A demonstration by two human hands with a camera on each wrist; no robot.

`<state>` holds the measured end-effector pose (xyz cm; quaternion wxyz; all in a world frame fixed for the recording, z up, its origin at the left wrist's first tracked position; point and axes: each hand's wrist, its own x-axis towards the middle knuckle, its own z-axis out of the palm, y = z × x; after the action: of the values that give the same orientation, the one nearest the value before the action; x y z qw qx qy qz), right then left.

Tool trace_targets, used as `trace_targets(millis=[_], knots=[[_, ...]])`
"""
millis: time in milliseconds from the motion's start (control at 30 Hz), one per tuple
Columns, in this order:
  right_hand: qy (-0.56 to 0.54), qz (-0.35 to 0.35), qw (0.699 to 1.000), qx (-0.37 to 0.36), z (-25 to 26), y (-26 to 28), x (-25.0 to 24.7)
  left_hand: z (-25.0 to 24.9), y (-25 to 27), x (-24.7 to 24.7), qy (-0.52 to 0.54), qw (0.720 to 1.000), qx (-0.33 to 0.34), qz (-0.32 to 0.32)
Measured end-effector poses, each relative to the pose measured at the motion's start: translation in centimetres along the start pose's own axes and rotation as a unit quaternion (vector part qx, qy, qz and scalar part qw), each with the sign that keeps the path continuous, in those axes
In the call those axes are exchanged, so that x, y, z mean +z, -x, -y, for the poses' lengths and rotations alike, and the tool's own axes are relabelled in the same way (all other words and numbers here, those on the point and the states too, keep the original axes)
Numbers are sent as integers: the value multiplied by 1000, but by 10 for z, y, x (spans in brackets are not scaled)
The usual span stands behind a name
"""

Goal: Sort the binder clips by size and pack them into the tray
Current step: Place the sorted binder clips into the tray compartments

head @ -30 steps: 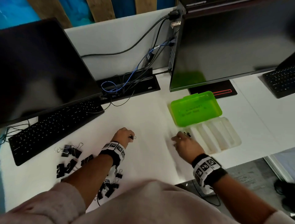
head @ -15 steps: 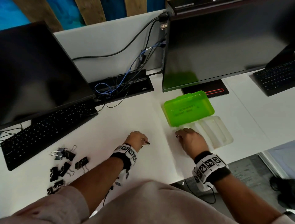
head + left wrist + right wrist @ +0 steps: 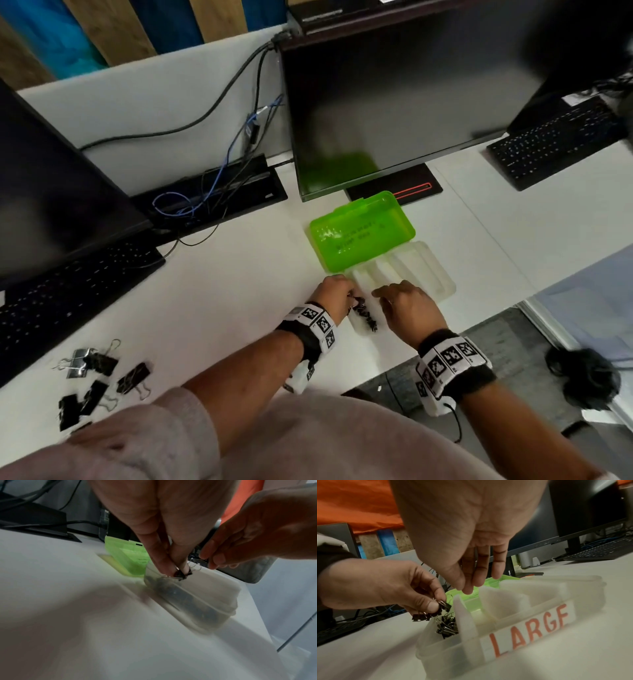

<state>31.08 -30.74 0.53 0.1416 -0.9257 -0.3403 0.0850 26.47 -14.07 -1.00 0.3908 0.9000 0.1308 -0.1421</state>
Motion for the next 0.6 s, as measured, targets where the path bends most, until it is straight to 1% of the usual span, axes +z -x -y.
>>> trace_targets(millis=[133, 233, 300, 433, 500, 600], knots=[[-21, 5, 1000, 3, -4, 6, 5, -5, 2, 7, 25, 999, 1, -24], [-36, 27, 999, -14, 0, 10, 10, -12, 2, 11, 38, 999, -14, -32], [-42, 31, 999, -13, 1, 10, 12, -15, 3, 12, 42, 998, -19, -34], [-34, 24, 999, -10, 2, 6, 13, -15, 9, 16, 55, 998, -23, -20], [-36, 18, 999, -20, 5, 7, 14, -13, 13, 15, 46, 999, -25, -9], [-9, 26, 998, -49, 11, 9, 19, -8, 19, 9, 19, 1000, -6, -17]])
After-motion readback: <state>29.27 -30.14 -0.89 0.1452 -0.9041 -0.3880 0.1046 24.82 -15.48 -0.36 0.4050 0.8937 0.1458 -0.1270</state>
